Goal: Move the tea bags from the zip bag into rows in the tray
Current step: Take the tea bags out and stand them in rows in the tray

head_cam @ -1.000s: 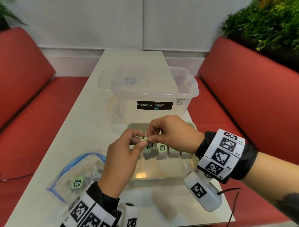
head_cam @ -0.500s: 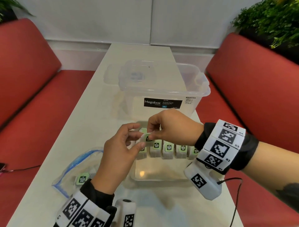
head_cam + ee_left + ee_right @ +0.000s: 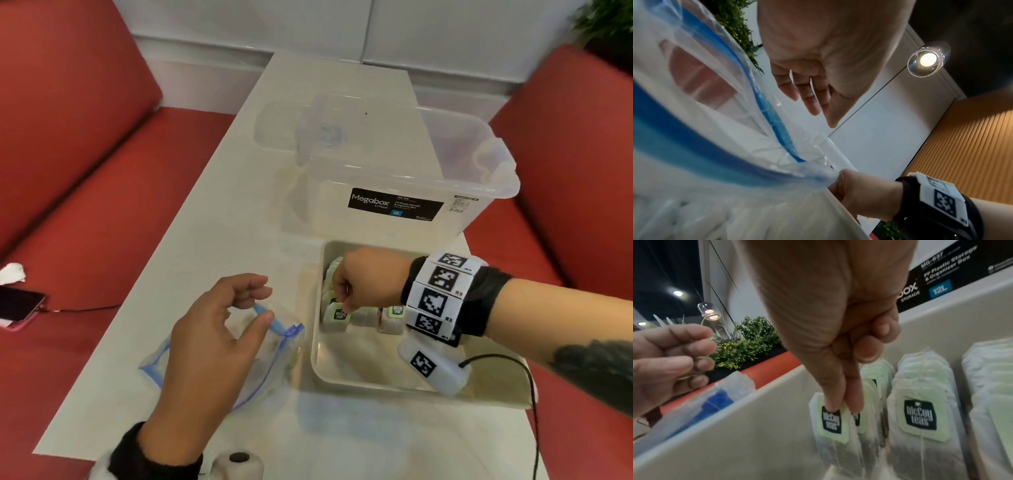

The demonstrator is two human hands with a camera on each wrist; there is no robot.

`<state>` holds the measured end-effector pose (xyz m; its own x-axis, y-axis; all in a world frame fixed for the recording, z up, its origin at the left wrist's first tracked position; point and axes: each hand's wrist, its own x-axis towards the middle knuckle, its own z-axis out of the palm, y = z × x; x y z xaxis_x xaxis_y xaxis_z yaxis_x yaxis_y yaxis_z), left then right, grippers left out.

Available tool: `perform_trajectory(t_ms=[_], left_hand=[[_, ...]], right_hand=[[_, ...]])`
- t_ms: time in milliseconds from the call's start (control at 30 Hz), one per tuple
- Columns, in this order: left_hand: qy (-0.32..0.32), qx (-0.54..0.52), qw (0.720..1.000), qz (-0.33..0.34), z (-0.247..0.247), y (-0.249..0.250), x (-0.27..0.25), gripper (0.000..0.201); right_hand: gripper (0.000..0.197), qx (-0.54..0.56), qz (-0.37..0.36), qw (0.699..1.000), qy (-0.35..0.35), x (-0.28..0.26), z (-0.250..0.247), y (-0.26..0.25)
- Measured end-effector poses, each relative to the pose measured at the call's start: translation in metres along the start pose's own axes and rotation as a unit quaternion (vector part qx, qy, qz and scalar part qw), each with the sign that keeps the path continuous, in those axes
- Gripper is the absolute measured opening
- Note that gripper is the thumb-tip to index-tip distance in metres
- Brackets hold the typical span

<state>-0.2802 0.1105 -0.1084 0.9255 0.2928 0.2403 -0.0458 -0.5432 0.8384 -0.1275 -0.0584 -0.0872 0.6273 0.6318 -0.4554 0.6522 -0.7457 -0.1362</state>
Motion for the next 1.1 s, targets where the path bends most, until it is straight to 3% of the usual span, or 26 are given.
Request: perform_trajectory(t_ms=[400, 533, 633, 833, 1100], left_hand=[[0.010, 0.019, 0.999, -0.026, -0.005, -0.007, -0.005, 0.040], [-0.010, 0.039, 0.999, -0.004, -0.003, -0.003, -0.007, 0.032], [-0.089, 0.090, 0.990, 0.065, 0.001, 0.000, -0.007, 0.018], [-0.222, 0.192, 0.944, 0.148, 0.019, -0.004, -0.011, 0.031], [-0.239, 0.245, 0.927, 0.152, 0.027, -0.006, -0.009, 0.029]], right_hand=[[0.012, -0.020, 0.016, 0.999, 0.032, 0.013, 0.011, 0.001], [0.009, -0.016, 0.014, 0.999, 0.049, 0.003, 0.002, 0.006], [0.009, -0.012, -0.031, 0.999, -0.006, -0.010, 0.000, 0.009], [0.043, -0.017, -0.079, 0.979, -0.185, -0.013, 0.016, 0.008], [0.046, -0.068, -0.083, 0.977, -0.185, 0.001, 0.024, 0.001]])
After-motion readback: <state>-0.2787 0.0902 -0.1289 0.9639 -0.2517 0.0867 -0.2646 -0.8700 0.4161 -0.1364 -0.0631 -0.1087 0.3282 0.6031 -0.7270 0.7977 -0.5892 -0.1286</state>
